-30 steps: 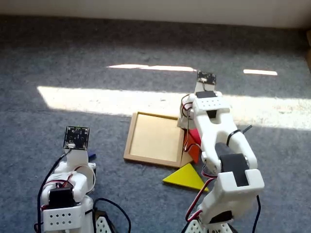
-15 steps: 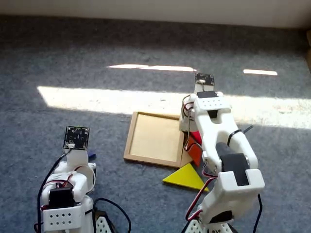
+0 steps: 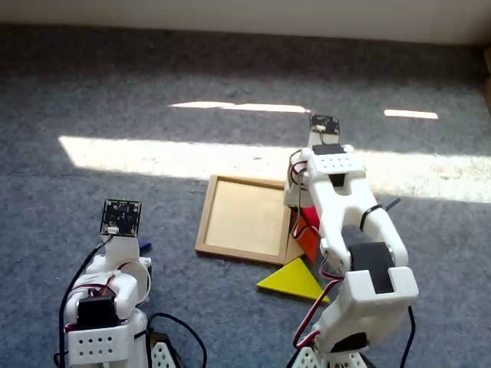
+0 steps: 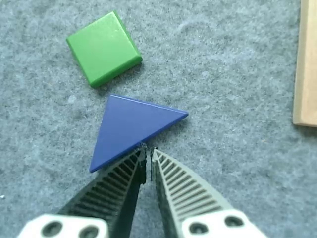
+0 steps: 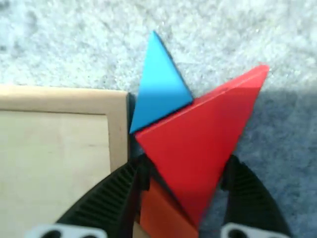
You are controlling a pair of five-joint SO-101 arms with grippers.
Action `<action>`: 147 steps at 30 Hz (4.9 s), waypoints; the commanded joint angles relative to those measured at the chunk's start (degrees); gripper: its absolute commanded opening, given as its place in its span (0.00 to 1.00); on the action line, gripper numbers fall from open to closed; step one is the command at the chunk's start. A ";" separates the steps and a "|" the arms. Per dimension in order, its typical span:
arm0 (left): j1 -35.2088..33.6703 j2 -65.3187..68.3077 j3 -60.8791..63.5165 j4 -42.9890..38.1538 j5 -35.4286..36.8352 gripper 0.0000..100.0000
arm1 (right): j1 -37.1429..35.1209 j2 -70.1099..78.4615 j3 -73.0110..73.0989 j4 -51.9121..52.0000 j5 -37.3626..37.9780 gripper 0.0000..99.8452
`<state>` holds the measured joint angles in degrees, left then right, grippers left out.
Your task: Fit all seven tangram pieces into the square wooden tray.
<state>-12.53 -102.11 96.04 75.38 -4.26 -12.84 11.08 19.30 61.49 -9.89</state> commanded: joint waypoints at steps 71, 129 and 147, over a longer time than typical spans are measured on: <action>-0.75 -2.33 1.10 0.44 -0.35 0.04 | 8.04 15.16 -23.08 9.71 4.13 0.47; -0.75 -2.33 1.10 0.44 -0.35 0.04 | 7.87 15.34 -23.87 10.15 4.22 0.47; -0.75 -2.33 1.10 0.44 -0.35 0.04 | 6.55 15.25 -23.78 15.08 4.31 0.47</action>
<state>-12.53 -102.11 96.04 75.38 -4.26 -5.27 27.87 -4.09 75.47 -5.41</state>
